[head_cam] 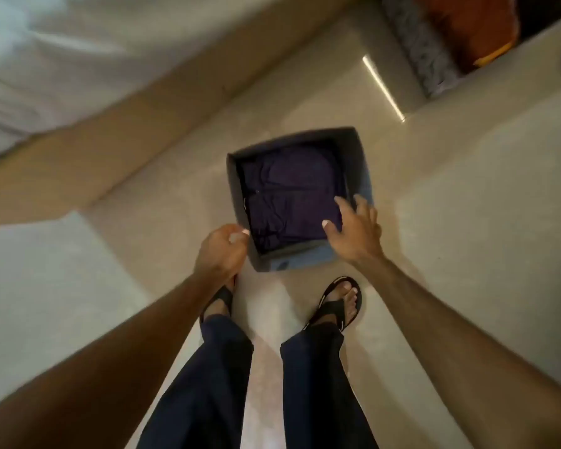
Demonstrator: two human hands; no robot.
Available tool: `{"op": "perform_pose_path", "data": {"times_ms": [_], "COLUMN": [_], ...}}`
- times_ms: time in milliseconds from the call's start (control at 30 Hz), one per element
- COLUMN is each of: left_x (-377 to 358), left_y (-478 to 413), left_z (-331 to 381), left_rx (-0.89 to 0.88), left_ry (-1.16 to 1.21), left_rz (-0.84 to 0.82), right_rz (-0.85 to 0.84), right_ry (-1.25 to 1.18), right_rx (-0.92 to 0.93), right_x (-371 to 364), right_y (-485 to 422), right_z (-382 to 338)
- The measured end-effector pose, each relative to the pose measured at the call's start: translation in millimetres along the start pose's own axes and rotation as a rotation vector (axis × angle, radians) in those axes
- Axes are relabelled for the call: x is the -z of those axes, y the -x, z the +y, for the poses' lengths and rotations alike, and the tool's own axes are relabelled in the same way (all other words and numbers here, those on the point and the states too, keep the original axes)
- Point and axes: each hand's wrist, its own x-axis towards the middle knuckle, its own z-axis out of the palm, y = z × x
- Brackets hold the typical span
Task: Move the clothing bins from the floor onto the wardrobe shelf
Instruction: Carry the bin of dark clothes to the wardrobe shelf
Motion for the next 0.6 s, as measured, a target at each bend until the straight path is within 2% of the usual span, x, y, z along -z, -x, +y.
{"op": "perform_pose_path", "data": {"times_ms": [100,167,333,467,533,600], "left_x": [-35.2,-48.6,-51.7,-24.6,-16.0,-15.6], "left_y": [-34.4,-48.9,-65.1,-84.7,-95.5,-93.8], "left_z": [-10.2,-12.6,1.9,28.7,33.8,30.8], "left_rx": [0.086,0.091,0.109,-0.019,-0.066,-0.054], "left_ry": [-0.014,-0.026,-0.025,-0.024,-0.1,-0.204], "left_rz": [-0.059,-0.086,0.009,0.094,0.141,0.166], "right_rz": [0.089,0.115,0.184,0.13,0.052,0.046], "right_ry": [0.145,0.159,0.112,0.043,-0.02,-0.054], "right_rx": [-0.046,-0.116,-0.165,-0.076,-0.054,-0.074], "right_x": [-31.2,-40.0,-40.1,-48.1,-51.0,-48.0], "right_y": [-37.3,-49.2,-60.0,-42.8,-31.8,-27.9], "right_z": [22.4,27.7,31.6,24.5,20.9,18.0]}}
